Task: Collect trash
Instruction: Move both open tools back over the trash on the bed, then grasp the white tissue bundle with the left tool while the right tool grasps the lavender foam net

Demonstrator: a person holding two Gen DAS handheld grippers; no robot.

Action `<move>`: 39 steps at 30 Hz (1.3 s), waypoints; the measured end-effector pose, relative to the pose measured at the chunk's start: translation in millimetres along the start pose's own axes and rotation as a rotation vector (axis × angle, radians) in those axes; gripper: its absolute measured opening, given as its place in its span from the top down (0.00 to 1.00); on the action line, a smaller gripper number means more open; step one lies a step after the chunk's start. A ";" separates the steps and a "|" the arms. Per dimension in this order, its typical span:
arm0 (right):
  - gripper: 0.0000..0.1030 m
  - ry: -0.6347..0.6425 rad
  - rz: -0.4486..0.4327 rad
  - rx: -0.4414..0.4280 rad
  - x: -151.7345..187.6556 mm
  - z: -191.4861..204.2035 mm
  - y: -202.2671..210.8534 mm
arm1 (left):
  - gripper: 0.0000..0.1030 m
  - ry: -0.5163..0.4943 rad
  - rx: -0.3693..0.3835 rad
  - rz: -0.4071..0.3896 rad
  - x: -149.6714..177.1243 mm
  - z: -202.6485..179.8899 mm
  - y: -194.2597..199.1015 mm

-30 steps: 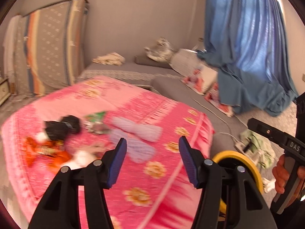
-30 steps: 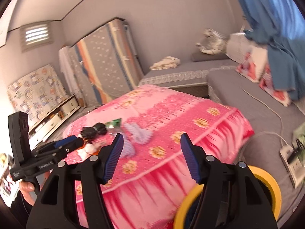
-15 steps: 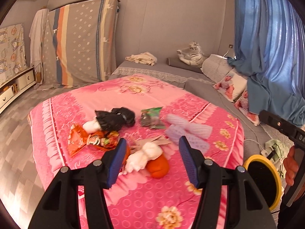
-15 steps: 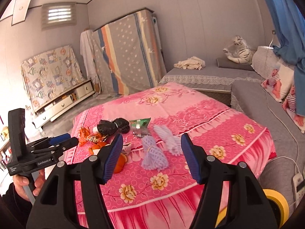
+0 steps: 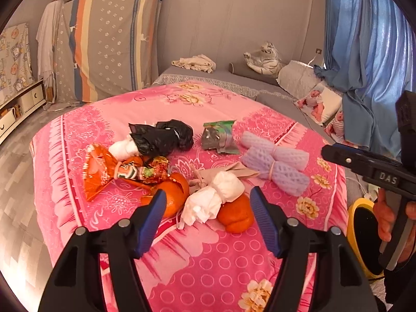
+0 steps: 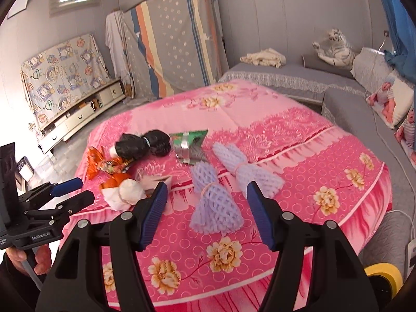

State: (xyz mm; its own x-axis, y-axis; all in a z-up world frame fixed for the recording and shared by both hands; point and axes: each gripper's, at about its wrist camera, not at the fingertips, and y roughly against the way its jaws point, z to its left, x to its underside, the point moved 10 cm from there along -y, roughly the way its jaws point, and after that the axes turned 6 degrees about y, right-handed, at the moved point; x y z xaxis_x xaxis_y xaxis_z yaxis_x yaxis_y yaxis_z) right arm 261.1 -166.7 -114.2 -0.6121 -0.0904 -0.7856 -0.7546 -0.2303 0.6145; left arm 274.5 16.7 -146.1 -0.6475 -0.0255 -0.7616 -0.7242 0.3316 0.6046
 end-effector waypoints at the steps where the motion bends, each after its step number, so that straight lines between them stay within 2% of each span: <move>1: 0.42 -0.002 0.010 -0.001 1.9 -0.8 -5.5 | 0.38 -0.003 0.000 0.004 0.6 -0.2 -3.4; 9: 0.42 -0.020 0.096 -0.001 17.2 -9.9 -50.2 | 0.38 -0.010 0.018 0.045 0.8 -3.6 -36.3; 16: 0.42 -0.021 0.143 0.005 25.5 -15.6 -72.6 | 0.38 -0.022 0.037 0.081 0.8 -8.2 -58.6; 25: 0.42 -0.030 0.183 -0.008 33.6 -19.2 -86.6 | 0.39 -0.026 0.049 0.094 -0.2 -7.2 -69.4; 33: 0.42 -0.029 0.216 -0.021 42.2 -18.2 -95.5 | 0.40 -0.071 0.064 0.105 2.0 -17.3 -73.3; 34: 0.42 -0.027 0.218 -0.022 43.1 -17.9 -96.1 | 0.40 -0.080 0.063 0.112 2.5 -18.7 -75.2; 36: 0.42 -0.023 0.220 -0.022 43.3 -17.3 -97.2 | 0.54 -0.092 0.068 0.139 6.3 -21.3 -80.7; 39: 0.43 -0.023 0.221 -0.024 44.1 -16.5 -98.1 | 0.55 -0.099 0.063 0.151 10.3 -23.0 -84.9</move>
State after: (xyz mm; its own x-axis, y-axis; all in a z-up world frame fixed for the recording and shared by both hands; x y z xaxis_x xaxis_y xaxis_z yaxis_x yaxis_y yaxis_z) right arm 312.1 -164.2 -210.3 -0.7674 -0.1194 -0.6300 -0.5959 -0.2302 0.7694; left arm 323.9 -33.4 -199.9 -0.7191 0.1213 -0.6842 -0.6020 0.3831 0.7006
